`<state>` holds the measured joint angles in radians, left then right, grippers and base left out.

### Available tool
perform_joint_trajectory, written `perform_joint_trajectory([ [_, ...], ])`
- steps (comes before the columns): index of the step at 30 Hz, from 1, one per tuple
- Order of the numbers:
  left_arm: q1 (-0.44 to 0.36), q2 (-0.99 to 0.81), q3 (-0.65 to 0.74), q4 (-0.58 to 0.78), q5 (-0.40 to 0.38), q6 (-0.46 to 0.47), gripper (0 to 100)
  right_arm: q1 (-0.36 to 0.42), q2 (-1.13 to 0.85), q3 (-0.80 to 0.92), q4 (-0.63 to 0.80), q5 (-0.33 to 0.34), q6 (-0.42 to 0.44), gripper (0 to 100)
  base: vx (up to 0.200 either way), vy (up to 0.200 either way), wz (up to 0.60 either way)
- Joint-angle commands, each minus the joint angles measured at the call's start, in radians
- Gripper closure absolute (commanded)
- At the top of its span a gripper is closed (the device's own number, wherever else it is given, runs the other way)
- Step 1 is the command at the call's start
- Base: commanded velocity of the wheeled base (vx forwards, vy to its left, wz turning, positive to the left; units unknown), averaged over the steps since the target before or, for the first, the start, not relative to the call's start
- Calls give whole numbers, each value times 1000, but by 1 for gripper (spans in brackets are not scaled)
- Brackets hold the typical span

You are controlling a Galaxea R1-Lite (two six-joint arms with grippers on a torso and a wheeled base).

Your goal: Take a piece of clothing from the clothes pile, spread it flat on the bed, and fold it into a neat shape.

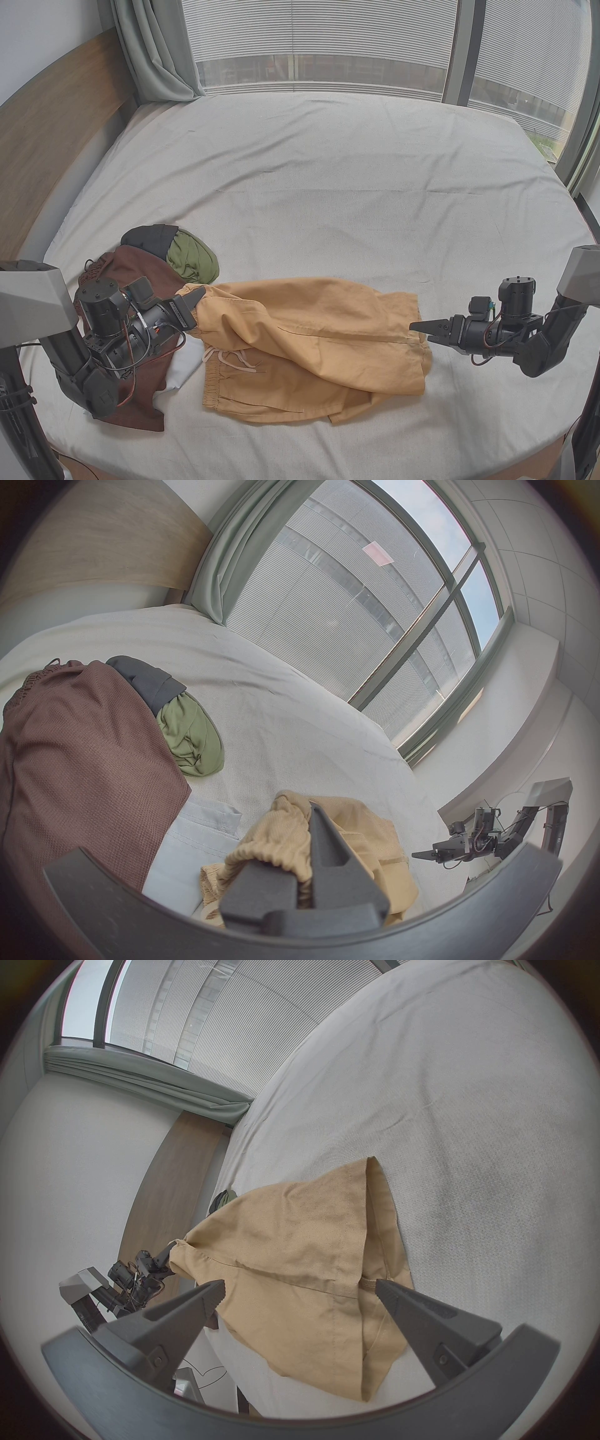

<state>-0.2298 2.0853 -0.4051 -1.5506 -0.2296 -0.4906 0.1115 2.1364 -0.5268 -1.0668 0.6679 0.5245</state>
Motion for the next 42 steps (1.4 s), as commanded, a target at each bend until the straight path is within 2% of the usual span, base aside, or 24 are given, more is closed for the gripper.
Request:
perform_joint_trajectory([
  [1, 0, 1, 0, 0, -1, 0, 100, 7, 46, -10, -4, -1, 2, 0, 0, 0, 0],
  [8, 0, 1, -1, 0, -1, 0, 100, 39, 83, -25, -39, -42, 11, 0, 0, 0, 0],
  [19, 1, -1, 0, 0, -1, 0, 100, 126, 114, -13, -182, -42, 141, 0, 0, 0, 0],
  [26, 0, -1, -1, 0, 1, 0, 100, 142, 116, 8, -297, -40, 206, 0, 0, 0, 0],
  [41, 0, -1, -3, -2, -1, 0, 100, 154, 166, 13, -344, -42, 212, 0, 0, 0, 0],
  [42, 0, -1, -3, 0, -1, 0, 100, 154, 166, 13, -344, -42, 212, 100, 0, 0, 0],
])
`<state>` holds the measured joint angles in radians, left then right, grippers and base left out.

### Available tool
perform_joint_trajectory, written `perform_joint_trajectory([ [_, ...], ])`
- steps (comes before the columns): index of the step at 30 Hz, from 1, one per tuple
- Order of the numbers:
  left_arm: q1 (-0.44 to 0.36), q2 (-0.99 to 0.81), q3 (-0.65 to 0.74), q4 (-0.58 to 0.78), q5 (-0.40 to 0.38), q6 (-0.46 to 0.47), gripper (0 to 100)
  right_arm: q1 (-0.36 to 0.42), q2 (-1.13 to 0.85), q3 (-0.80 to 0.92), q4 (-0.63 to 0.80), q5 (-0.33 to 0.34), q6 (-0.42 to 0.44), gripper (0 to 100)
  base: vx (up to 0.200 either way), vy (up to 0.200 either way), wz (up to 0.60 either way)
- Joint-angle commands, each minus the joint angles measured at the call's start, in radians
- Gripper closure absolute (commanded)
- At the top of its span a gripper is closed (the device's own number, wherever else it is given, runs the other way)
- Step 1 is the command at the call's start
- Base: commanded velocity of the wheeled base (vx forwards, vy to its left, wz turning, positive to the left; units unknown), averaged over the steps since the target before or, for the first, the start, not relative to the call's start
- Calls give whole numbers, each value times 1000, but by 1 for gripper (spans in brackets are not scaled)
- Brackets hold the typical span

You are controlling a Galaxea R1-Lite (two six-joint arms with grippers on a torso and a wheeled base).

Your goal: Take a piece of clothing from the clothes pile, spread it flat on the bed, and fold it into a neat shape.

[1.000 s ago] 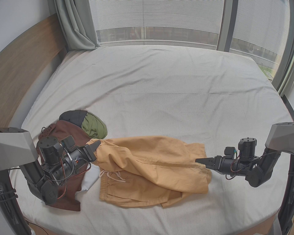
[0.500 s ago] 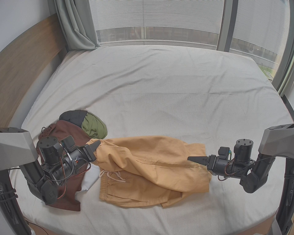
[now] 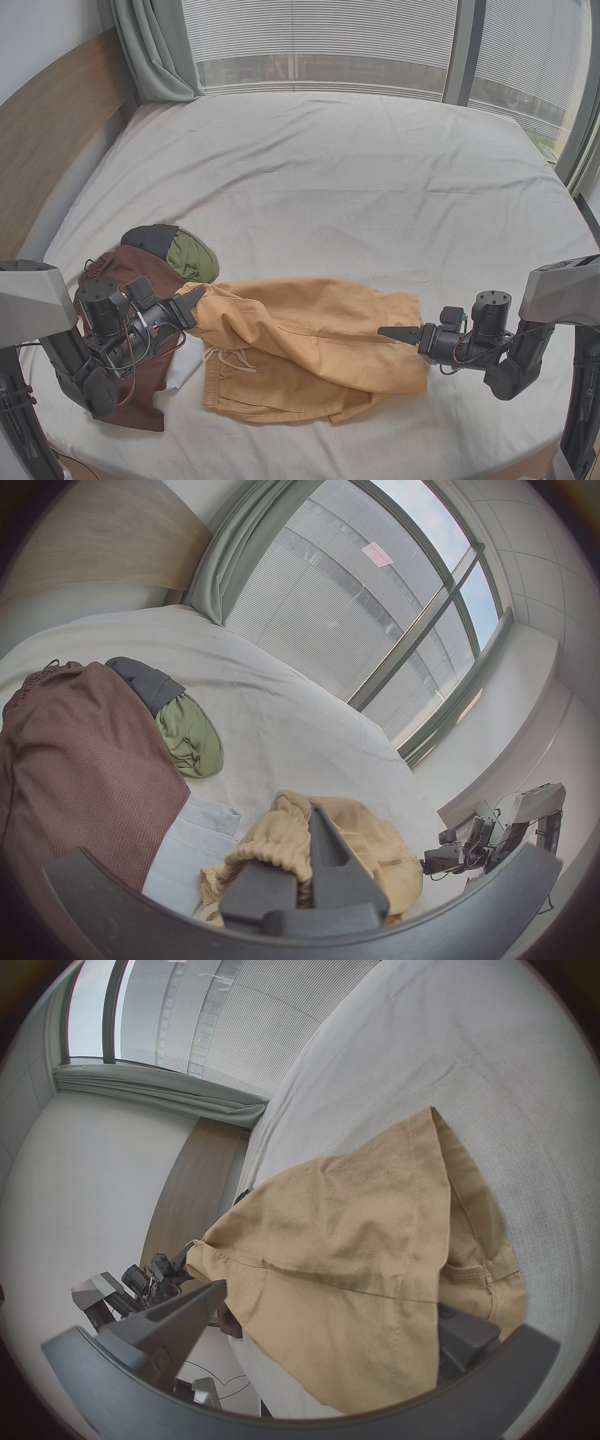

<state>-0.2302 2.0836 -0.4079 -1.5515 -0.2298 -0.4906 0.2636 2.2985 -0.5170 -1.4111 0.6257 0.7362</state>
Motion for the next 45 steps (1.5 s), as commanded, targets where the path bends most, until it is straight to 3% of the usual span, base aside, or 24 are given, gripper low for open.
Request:
perform_joint_trajectory([
  [1, 0, 1, -2, -1, 0, 0, 100, 2, 4, 3, -2, 0, 0, 100, 0, 0, 0],
  [7, -1, 1, -19, -1, 0, -5, 100, 0, 10, 12, -6, 2, -3, 100, 0, 0, 0],
  [14, 0, 1, -45, -1, -6, -8, 100, 3, 9, 43, -129, 2, 2, 100, 0, 0, 0],
  [22, 15, -19, -72, -2, -46, -8, 100, 2, -64, 60, -129, 6, 6, 100, 0, 0, 0],
  [24, 28, -53, -63, -1, -132, -8, 100, 3, -120, 75, -129, 9, 5, 100, 0, 0, 0],
  [28, 54, -93, -58, -1, -214, -6, 100, 17, -202, 95, -129, 9, 5, 100, 0, 0, 0],
  [45, 74, -162, -68, -2, -263, 6, 100, 46, -449, 109, -129, 11, 42, 100, 0, 0, 0],
])
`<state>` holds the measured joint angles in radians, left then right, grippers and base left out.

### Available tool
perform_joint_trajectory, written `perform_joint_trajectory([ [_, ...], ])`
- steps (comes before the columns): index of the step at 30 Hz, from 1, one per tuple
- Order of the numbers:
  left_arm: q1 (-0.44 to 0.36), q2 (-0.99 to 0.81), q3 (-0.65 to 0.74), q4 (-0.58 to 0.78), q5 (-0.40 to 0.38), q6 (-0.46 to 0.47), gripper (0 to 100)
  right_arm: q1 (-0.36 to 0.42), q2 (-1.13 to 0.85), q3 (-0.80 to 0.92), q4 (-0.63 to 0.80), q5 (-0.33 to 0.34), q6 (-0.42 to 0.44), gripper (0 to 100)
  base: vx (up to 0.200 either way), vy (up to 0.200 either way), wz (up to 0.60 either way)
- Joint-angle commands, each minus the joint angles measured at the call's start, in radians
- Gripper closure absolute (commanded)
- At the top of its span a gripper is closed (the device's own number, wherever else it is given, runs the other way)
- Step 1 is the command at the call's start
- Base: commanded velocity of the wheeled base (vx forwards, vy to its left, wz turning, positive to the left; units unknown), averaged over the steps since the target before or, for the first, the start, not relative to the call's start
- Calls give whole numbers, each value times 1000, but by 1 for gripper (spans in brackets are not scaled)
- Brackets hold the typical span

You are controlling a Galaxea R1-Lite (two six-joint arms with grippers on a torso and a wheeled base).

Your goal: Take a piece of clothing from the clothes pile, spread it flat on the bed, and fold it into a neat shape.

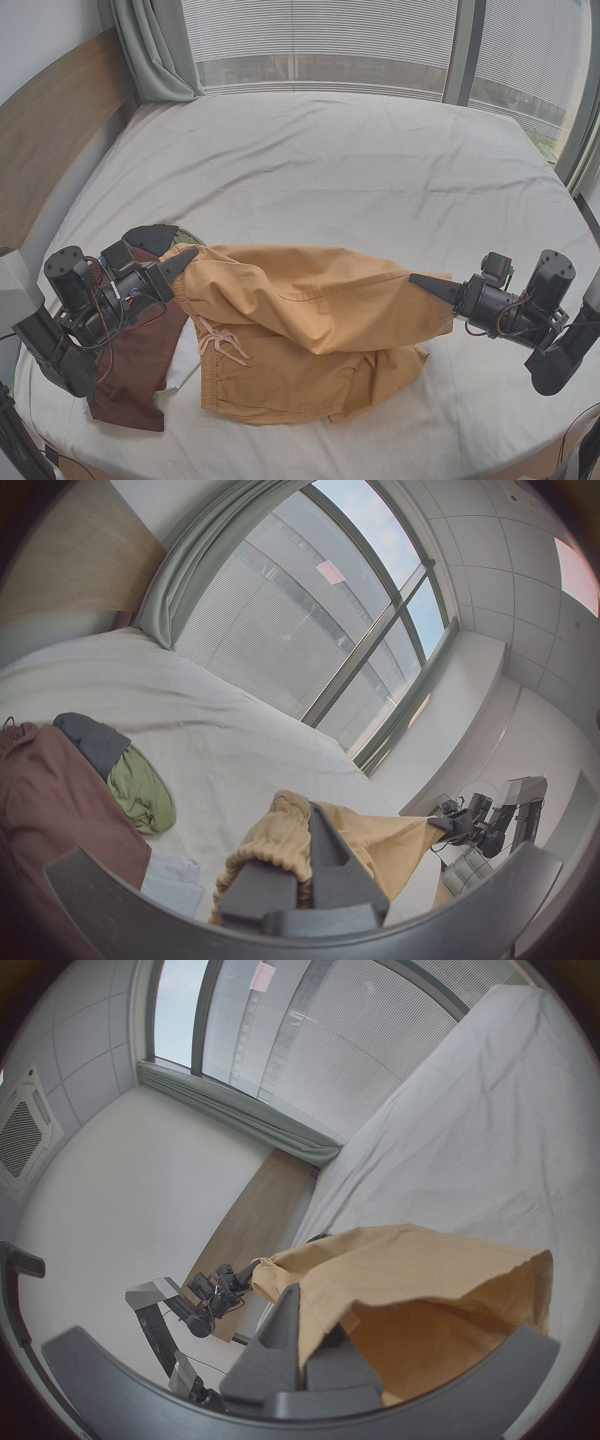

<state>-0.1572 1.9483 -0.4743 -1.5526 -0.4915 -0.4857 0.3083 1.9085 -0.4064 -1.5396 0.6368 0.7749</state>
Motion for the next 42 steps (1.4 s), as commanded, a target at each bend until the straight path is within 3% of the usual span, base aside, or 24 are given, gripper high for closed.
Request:
perform_joint_trajectory([
  [1, -1, -31, -3, -1, -1, 1, 100, 2, -60, -2, -1, 0, 3, 100, 0, 0, 0],
  [11, -1, -80, -3, 0, -15, 1, 100, -2, -85, -9, -1, -6, 6, 100, 0, 0, 0],
  [21, 1, -95, -3, 0, -29, 3, 100, -12, -135, -26, -1, -11, 61, 100, 0, 0, 0],
  [42, 39, -86, 0, 0, -48, 3, 100, -112, -137, -60, -1, -6, 61, 100, 0, 0, 0],
])
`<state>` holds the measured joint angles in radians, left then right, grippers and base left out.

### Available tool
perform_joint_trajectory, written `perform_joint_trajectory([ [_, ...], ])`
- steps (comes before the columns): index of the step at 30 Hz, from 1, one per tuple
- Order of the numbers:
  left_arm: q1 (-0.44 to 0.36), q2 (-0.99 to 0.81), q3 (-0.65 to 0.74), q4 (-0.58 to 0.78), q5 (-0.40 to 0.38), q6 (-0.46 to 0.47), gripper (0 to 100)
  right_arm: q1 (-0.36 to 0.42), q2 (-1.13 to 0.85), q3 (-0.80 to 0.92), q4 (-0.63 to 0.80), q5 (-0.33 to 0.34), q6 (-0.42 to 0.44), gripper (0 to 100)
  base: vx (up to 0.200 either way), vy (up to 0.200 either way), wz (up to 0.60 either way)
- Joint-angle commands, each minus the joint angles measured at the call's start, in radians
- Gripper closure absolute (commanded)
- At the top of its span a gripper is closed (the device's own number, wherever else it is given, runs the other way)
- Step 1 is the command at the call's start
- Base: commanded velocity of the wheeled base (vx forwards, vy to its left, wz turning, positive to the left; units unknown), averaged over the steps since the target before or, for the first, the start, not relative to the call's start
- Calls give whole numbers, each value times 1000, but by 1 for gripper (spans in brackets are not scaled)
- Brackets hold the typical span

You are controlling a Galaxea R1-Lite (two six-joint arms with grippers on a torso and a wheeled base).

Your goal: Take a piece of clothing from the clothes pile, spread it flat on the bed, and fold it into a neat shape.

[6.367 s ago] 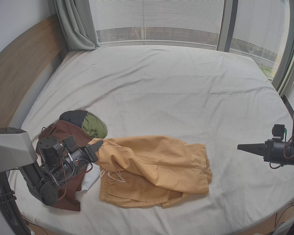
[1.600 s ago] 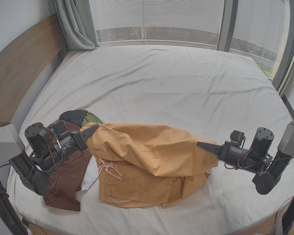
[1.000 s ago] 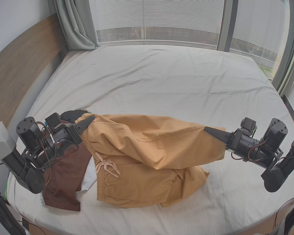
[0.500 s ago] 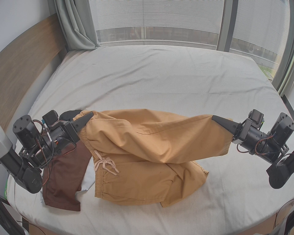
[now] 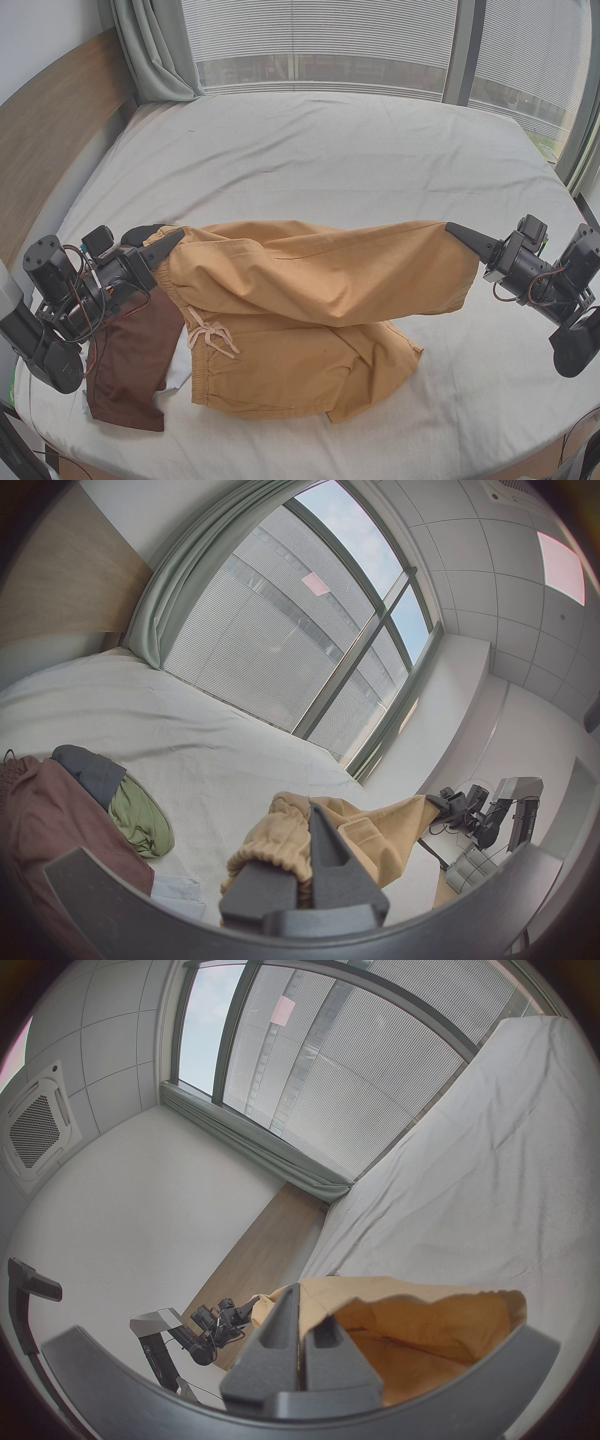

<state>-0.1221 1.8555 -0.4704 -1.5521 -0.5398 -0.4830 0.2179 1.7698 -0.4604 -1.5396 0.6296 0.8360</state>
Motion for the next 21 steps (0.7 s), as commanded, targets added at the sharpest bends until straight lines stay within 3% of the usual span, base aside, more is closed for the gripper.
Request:
perform_joint_trajectory([
  [1, 7, 7, -4, 0, 0, 0, 100, -29, 5, -6, -1, 2, 0, 100, 0, 0, 0],
  [21, 13, 19, -14, 1, 1, -8, 100, -92, 62, -26, -2, 2, 0, 100, 0, 0, 0],
])
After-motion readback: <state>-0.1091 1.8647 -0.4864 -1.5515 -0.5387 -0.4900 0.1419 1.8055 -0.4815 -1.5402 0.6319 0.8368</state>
